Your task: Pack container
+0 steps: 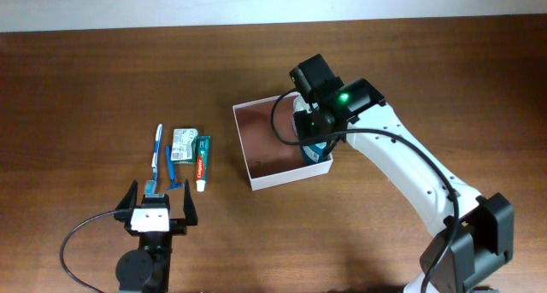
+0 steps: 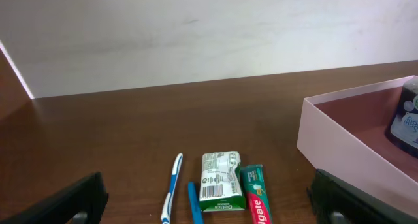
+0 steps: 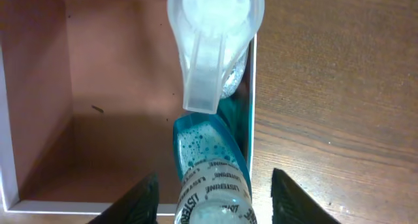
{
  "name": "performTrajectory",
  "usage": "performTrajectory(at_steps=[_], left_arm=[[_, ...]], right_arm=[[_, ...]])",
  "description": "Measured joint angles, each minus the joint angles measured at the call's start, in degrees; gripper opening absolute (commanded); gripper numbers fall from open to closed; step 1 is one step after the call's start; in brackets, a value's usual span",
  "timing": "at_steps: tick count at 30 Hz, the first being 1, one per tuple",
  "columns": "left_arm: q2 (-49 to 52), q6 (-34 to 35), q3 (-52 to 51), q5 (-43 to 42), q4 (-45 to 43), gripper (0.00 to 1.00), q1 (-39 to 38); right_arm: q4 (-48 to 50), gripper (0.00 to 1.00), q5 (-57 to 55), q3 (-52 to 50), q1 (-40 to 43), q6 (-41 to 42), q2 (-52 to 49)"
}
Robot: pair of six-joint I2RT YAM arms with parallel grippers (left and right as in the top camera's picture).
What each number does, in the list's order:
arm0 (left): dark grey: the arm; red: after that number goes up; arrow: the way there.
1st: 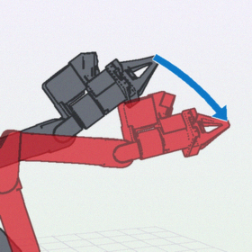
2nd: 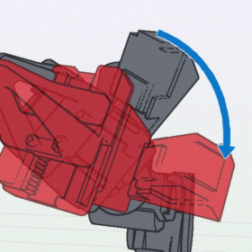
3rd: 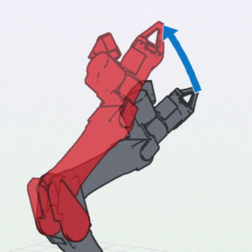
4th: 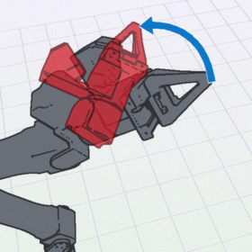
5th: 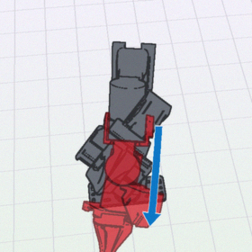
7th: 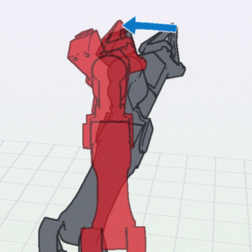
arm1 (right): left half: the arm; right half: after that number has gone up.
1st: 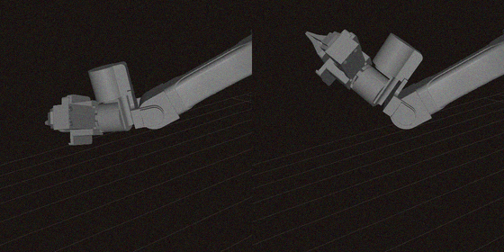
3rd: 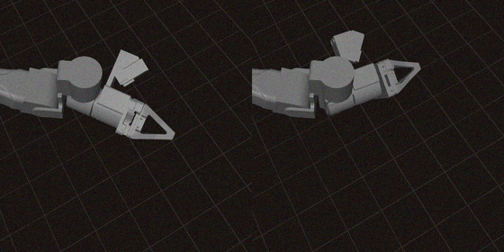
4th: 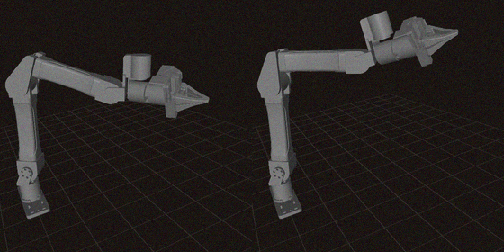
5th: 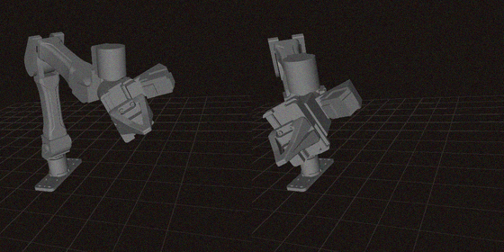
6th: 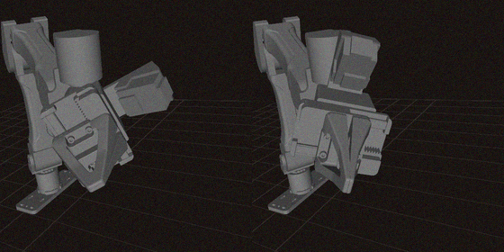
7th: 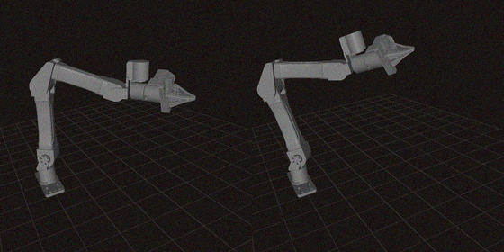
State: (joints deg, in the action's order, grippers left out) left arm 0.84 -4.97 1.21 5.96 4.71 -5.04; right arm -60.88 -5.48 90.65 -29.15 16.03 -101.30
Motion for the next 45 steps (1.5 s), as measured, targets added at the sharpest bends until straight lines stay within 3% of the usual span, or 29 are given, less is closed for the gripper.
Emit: performTrajectory(at_steps=[11, 14, 18, 20, 22, 23, 33, 45], left_arm=[[0.0, 0.0, 0.0, 0.0, 0.0, 0.99, 0.0], [0.0, 0.0, 0.0, 0.0, 0.0, 0.99, 0.0], [0.0, 0.0, 0.0, 0.0, 0.0, 0.99, 0.0], [0.0, 0.0, 0.0, 0.0, 0.0, 0.99, 0.0], [0.0, 0.0, 0.0, 0.0, 0.0, 0.99, 0.0], [0.0, 0.0, 0.0, 0.0, 0.0, 0.99, 0.0], [0.0, 0.0, 0.0, 0.0, 0.0, 0.99, 0.0], [0.0, 0.0, 0.0, 0.0, -0.3, 1.00, 0.0]], right_arm=[[-1.7, 0.61, 1.2, 3.2, 1.4, -1.7, 10.8], [-2.9, 0.69, 1.1, 3.9, 5.7, -1.7, 14.9], [-5.6, 0.72, 0.7, 4.1, 12.9, -1.9, 16.7], [-6.9, 0.81, 0.6, 4.1, 16.8, -1.9, 16.7], [-8.0, 0.96, 0.6, 4.1, 20.5, -1.8, 16.5], [-8.3, 0.99, 0.6, 4.1, 22.5, -2.0, 16.5], [-8.6, 0.98, 0.3, 4.1, 33.7, -2.5, 16.5], [-8.8, 0.98, 0.4, 4.1, 34.5, -2.5, 16.5]])
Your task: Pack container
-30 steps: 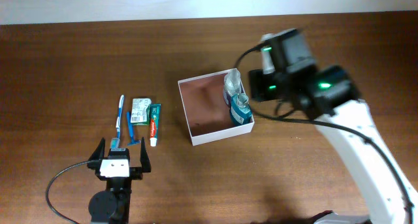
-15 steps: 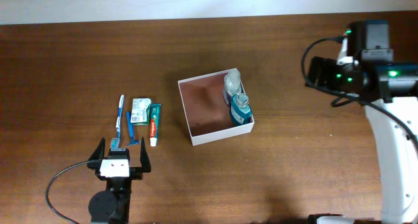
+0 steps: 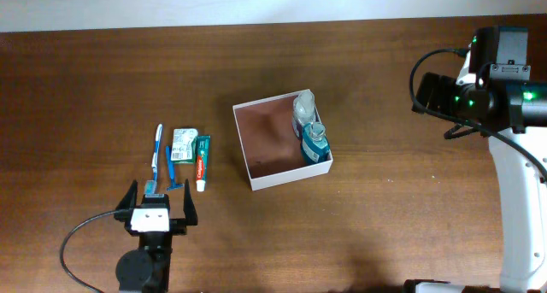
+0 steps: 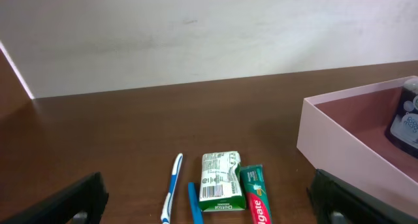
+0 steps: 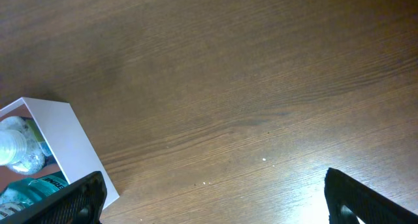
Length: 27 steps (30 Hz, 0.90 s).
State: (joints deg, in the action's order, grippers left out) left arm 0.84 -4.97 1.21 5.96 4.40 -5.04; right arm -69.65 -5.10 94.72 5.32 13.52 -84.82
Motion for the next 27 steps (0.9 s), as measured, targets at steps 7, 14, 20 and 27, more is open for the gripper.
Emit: performTrajectory(at_steps=[7, 14, 20, 27], left_arm=[[0.0, -0.2, -0.3, -1.5, -4.1, 0.99, 0.0], [0.4, -0.8, 1.5, -4.3, -9.1, 0.99, 0.1], [12.0, -0.8, 15.8, -4.2, 7.5, 0.99, 0.2], [39.2, -0.8, 46.2, -5.7, 28.5, 0.99, 0.2]], right_arm=[[0.0, 0.99, 0.0, 0.0, 0.0, 0.0, 0.0], [-0.1, 0.98, 0.0, 0.0, 0.0, 0.0, 0.0], [-0.1, 0.98, 0.0, 0.0, 0.0, 0.0, 0.0], [-0.2, 0.98, 0.0, 0.0, 0.0, 0.0, 0.0]])
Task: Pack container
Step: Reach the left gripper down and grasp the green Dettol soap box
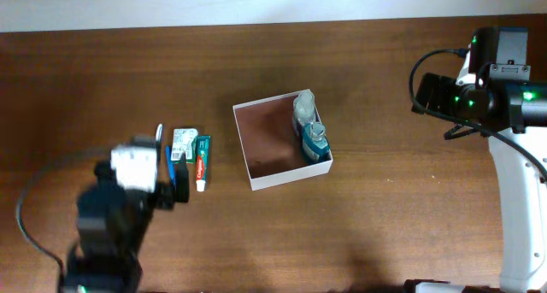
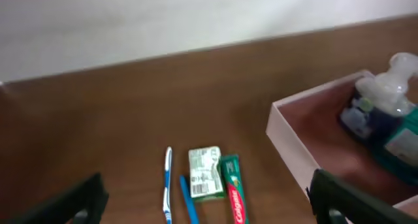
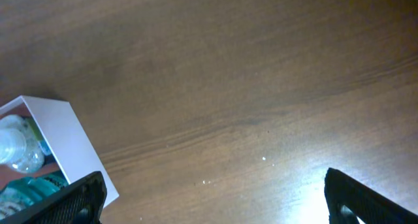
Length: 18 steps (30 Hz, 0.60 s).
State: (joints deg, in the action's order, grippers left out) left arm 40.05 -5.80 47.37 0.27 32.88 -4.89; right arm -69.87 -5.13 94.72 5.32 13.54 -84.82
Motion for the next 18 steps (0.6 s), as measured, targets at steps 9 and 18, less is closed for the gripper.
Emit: performTrajectory(at_steps=[9, 18], left_arm=[[23.9, 0.0, 13.8, -5.7, 3.4, 0.99, 0.0], [40.1, 0.5, 13.9, -5.3, -1.9, 0.98, 0.0]], right_arm=[[0.0, 0.98, 0.0, 0.0, 0.0, 0.0, 0.0], [0.0, 0.98, 0.0, 0.0, 0.0, 0.0, 0.0]])
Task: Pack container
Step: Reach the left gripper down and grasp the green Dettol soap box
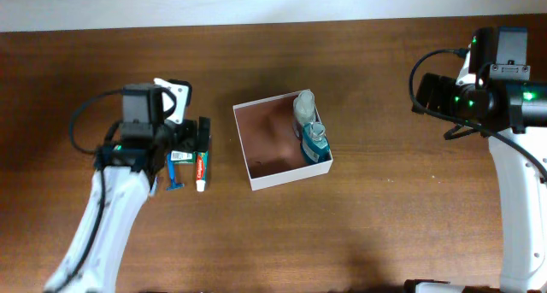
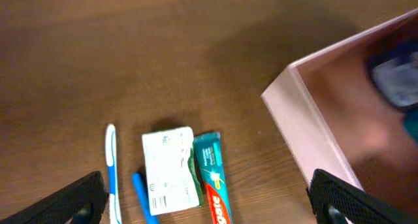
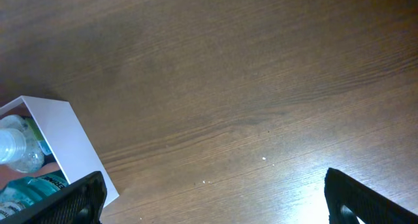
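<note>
A white box (image 1: pixel 256 175) stands mid-table with a clear bottle (image 1: pixel 304 108) and a blue mouthwash bottle (image 1: pixel 314 142) along its right wall. Left of it lie a toothbrush (image 2: pixel 111 165), a blue razor (image 2: pixel 144 198), a white-green soap packet (image 2: pixel 168 170) and a toothpaste tube (image 2: pixel 212 178). My left gripper (image 2: pixel 209 208) hangs open above these, its fingers wide on either side of the group and nothing held. My right gripper (image 3: pixel 215 204) is open over bare wood far right of the box.
The right arm (image 1: pixel 496 71) stands at the table's right edge. The box wall (image 2: pixel 313 139) lies close to the right of the toothpaste. A pale wall runs along the table's far edge.
My left gripper has moved from the front left of the table to above the soap packet and toothpaste, and its camera now looks down on them. The right arm has not moved.
My right gripper stood in the box over the mouthwash bottle while the left arm rested at the front edge. Then the right gripper was away at the far right, both bottles left in the box. The left arm then rose and now hangs over the toiletries.
</note>
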{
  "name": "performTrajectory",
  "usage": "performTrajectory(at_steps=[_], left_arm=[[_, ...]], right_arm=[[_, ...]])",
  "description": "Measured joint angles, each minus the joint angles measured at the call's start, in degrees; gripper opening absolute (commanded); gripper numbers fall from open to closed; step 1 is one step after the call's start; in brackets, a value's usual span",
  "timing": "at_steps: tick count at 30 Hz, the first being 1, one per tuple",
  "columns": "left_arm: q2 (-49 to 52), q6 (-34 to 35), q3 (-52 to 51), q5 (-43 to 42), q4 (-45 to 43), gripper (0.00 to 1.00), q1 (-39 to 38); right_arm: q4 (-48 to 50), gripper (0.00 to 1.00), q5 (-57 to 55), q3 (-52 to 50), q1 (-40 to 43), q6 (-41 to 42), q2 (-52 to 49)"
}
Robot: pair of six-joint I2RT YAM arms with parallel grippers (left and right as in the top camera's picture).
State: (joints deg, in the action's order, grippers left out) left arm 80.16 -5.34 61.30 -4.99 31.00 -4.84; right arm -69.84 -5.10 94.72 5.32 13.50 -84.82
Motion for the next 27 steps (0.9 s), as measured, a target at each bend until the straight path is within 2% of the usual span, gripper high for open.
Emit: performTrajectory(at_steps=[3, 9, 16, 27], left_arm=[[4.6, 0.3, 0.0, 0.1, -2.4, 0.93, 0.3], [12.4, 2.0, 0.0, 0.9, -3.9, 0.93, 2.4], [17.1, 3.0, 0.0, 1.4, -6.3, 0.93, 5.4], [21.3, 3.0, 0.1, 1.6, -8.5, 0.94, 5.6]], right_arm=[[0.0, 0.98, 0.0, 0.0, 0.0, 0.0, 0.0], [0.0, 0.98, 0.0, 0.0, 0.0, 0.0, 0.0], [0.0, 0.98, 0.0, 0.0, 0.0, 0.0, 0.0], [0.0, 0.98, 0.0, 0.0, 0.0, 0.0, 0.0]])
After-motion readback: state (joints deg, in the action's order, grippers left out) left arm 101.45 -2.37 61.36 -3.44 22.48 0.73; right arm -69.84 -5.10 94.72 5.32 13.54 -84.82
